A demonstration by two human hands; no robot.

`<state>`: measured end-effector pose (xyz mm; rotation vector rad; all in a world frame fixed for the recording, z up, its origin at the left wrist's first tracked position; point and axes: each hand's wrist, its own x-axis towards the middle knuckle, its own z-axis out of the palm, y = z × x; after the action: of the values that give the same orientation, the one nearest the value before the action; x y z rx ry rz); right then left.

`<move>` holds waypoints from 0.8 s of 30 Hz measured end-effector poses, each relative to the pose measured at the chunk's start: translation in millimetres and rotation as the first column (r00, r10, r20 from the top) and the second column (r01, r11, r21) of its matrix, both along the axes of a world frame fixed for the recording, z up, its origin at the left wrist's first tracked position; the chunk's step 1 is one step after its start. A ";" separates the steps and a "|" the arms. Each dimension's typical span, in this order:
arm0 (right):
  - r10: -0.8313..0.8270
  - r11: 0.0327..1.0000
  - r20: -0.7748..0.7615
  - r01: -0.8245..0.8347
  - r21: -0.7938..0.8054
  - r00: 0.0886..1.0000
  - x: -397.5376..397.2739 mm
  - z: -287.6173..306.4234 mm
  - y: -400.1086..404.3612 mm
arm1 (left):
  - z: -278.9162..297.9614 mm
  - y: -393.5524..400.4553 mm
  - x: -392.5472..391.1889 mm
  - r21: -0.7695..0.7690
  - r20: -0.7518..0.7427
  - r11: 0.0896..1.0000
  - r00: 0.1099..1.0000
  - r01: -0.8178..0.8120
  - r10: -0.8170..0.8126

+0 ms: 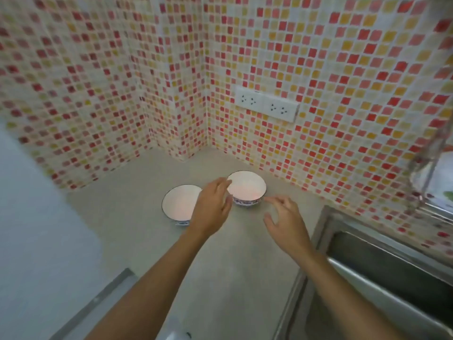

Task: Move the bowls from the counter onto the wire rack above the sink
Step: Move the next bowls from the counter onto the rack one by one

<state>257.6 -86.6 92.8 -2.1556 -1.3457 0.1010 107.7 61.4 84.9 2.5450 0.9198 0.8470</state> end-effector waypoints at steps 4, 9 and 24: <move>0.053 0.994 -0.185 -0.070 -0.082 0.981 -49.5 -36.9 74.0 | -39.7 57.0 -59.1 -0.115 -0.144 0.983 0.981 -0.144 0.127; -0.119 0.979 -0.501 0.016 -0.206 0.857 -87.7 -76.5 142.3 | -68.8 105.7 -94.6 -0.279 -0.213 0.891 0.928 -0.359 0.307; -0.331 0.944 -0.921 0.080 -0.321 0.205 -98.4 -107.7 182.6 | -91.7 130.4 -89.5 -0.474 -0.386 0.752 0.876 -0.457 0.289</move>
<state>159.2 96.0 -14.9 -1.7154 -0.2348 1.3292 18.2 191.8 -6.9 2.0128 1.5541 0.2188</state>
